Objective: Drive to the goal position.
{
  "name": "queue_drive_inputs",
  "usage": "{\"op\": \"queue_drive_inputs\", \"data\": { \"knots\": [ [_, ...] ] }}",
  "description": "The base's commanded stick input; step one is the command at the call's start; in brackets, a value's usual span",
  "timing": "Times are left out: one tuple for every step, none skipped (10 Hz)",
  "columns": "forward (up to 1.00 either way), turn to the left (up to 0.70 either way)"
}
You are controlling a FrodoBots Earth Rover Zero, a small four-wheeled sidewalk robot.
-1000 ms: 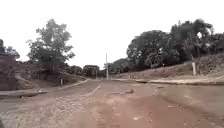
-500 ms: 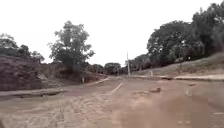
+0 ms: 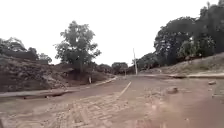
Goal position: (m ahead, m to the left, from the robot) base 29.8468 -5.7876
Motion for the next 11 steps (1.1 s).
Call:
{"op": "queue_drive_inputs", "data": {
  "knots": [
    [0.85, -0.27],
    [0.85, -0.27],
    [0.85, -0.27],
    [0.85, -0.27],
    [0.85, -0.27],
    [0.85, -0.27],
    [0.85, -0.27],
    [0.85, -0.27],
    [0.85, -0.10],
    [0.85, 0.00],
    [0.85, 0.00]
  ]
}}
